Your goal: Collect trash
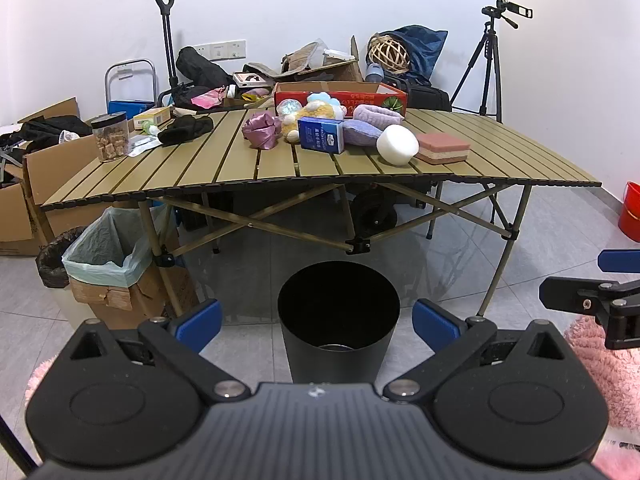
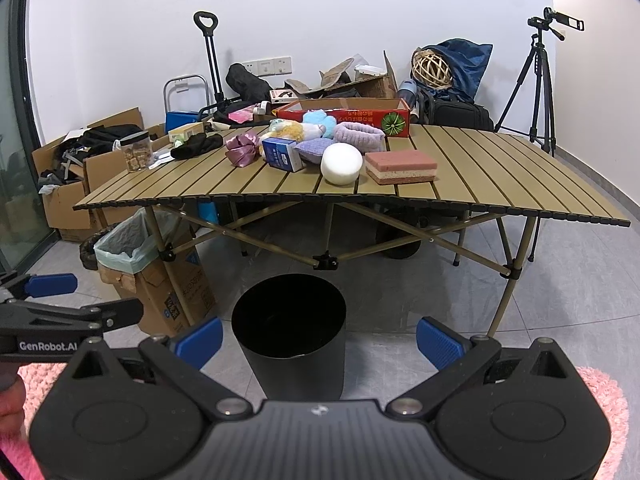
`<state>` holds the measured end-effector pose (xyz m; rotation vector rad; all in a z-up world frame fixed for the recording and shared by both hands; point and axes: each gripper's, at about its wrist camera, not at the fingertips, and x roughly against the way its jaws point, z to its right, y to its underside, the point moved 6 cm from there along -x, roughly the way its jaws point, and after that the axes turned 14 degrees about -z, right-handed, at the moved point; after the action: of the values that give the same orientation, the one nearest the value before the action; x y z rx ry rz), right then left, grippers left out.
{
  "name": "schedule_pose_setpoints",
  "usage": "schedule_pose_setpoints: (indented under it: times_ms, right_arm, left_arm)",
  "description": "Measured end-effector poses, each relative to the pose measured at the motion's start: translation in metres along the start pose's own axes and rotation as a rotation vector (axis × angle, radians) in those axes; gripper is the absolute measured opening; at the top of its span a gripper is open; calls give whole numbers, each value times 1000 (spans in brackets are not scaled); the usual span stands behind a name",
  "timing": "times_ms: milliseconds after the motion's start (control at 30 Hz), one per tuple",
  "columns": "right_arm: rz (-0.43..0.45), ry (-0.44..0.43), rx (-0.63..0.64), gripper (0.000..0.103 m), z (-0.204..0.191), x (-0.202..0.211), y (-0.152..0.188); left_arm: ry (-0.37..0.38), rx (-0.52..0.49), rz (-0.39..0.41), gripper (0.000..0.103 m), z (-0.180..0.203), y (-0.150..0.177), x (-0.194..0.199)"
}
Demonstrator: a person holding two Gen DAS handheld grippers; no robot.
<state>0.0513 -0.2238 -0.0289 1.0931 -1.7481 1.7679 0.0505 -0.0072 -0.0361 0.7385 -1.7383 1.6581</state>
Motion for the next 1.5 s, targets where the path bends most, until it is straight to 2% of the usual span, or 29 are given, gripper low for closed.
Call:
schedule_pose_setpoints:
  times_ms: [1133, 1500]
  right_arm:
    - [-4, 6, -3, 103, 0, -1, 1]
    - [1, 9, 0, 103, 0, -3, -1]
  left_arm:
    - [2, -2, 2, 103, 5, 0, -1]
    - [-1, -2, 42, 103, 4, -12, 1]
